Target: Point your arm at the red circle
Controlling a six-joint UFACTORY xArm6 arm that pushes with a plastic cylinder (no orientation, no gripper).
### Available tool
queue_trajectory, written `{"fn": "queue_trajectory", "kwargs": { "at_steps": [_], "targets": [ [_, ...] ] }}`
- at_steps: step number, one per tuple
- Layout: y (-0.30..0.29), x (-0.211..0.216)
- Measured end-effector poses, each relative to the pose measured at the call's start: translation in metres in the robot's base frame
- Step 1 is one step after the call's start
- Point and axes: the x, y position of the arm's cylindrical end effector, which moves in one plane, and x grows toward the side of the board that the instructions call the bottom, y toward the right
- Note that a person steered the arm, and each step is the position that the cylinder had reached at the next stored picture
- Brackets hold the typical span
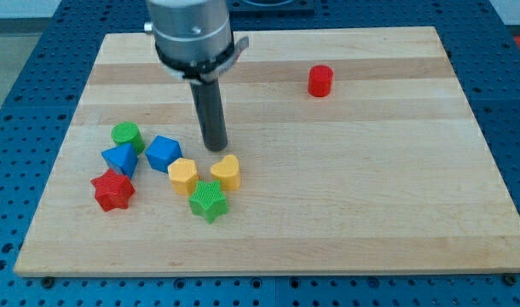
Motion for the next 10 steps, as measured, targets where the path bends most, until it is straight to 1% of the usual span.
{"fn": "queue_trajectory", "kwargs": {
  "at_steps": [1,2,3,4,5,6,7,9,10],
  "targets": [
    [0.008,-0.044],
    [0.04,-0.016],
    [0.108,-0.006],
    [0.193,-0.05],
    [0.245,-0.143],
    [0.236,-0.2],
    [0.206,-0.216],
    [0.182,-0.155],
    [0.169,-0.146]
  ]
}}
